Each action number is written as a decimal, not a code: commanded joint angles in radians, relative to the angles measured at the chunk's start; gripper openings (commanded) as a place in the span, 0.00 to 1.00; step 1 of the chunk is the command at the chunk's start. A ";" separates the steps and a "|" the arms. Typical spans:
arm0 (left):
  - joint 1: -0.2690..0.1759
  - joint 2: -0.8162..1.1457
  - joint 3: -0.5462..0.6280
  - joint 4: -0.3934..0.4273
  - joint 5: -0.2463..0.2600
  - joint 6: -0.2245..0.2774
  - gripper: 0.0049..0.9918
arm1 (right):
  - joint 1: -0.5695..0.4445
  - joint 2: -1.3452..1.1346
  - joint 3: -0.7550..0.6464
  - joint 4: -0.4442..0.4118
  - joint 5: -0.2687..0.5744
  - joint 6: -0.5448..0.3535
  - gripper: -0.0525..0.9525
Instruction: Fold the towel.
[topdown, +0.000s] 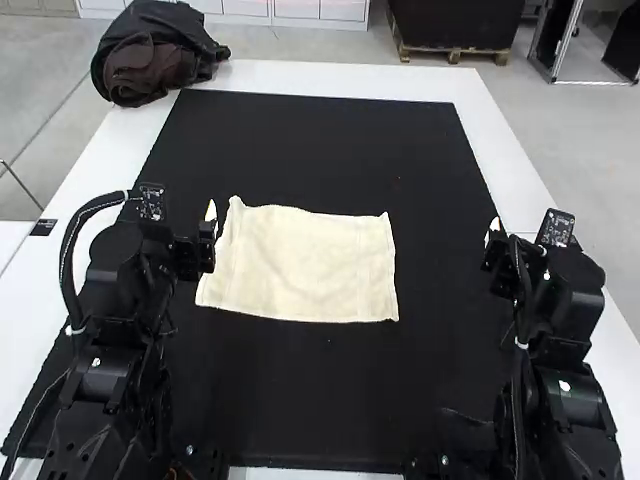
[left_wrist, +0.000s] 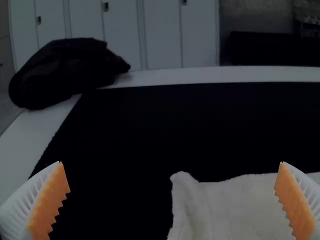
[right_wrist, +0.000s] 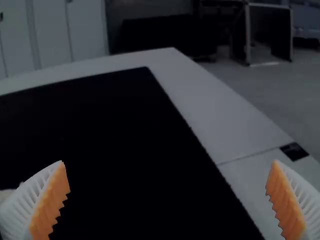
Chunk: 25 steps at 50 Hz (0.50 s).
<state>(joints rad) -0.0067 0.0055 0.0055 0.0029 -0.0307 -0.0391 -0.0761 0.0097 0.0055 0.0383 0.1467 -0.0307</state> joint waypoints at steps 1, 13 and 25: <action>0.010 -0.010 -0.004 0.005 -0.008 -0.007 0.98 | -0.011 -0.008 -0.004 0.005 0.001 -0.006 0.96; 0.010 -0.009 -0.004 0.005 -0.008 -0.005 0.98 | -0.011 -0.008 -0.004 0.005 0.001 -0.006 0.96; 0.008 -0.009 -0.004 0.005 -0.008 -0.007 0.98 | -0.011 -0.008 -0.004 -0.018 0.001 0.140 0.96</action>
<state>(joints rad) -0.0067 0.0055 0.0055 0.0029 -0.0307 -0.0387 -0.0761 0.0097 0.0055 0.0330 0.1467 -0.0013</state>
